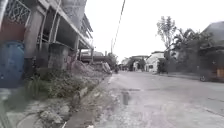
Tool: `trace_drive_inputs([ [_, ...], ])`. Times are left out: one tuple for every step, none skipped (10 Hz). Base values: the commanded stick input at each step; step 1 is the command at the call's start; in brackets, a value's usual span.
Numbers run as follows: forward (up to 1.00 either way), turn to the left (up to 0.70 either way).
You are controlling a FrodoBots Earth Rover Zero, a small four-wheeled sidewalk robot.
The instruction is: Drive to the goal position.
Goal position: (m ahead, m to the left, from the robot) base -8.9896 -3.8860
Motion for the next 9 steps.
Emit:
trace_drive_inputs([
  [0.05,-0.19],
  [0.05,-0.1],
  [0.05,-0.36],
  [0.05,-0.63],
  [0.05,-0.17],
  [0.05,-0.1],
  [0.05,-0.1],
  [0.05,-0.1],
  [0.05,-0.1],
])
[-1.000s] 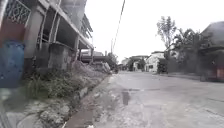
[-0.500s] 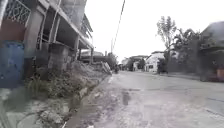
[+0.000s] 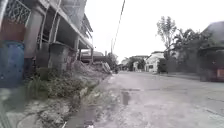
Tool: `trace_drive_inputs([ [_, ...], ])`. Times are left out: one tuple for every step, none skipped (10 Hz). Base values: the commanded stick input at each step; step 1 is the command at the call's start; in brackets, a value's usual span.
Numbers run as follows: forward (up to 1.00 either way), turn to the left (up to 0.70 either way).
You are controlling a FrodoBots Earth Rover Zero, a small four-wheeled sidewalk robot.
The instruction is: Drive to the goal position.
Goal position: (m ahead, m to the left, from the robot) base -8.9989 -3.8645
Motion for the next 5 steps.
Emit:
trace_drive_inputs([
  [0.05,-0.01],
  [0.05,0.0],
  [0.05,0.0],
  [0.04,0.0],
  [0.0,0.0],
])
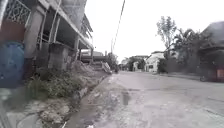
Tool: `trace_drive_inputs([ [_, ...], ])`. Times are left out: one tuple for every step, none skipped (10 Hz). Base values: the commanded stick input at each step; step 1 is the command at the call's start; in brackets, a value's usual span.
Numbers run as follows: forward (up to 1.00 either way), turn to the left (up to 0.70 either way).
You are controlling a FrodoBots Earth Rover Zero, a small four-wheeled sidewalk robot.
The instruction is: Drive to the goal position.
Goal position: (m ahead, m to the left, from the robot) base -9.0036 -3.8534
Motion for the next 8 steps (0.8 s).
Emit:
trace_drive_inputs([
  [-0.06,0.0],
  [-0.28,0.0],
  [-0.41,0.0],
  [-0.05,0.0],
  [0.0,0.0],
  [0.05,0.0],
  [0.35,0.0],
  [0.7,0.0],
])
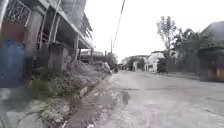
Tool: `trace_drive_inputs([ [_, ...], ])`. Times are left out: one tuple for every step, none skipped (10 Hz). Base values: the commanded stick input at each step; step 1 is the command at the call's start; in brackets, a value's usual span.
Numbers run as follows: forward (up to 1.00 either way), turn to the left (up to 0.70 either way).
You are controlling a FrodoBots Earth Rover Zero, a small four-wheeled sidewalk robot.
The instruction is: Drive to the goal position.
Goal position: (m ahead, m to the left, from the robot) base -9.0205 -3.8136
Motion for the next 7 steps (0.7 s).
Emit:
trace_drive_inputs([
  [0.7,0.0],
  [0.7,0.0],
  [0.54,0.0],
  [0.07,0.0],
  [0.05,0.0],
  [0.05,0.0],
  [0.05,-0.02],
])
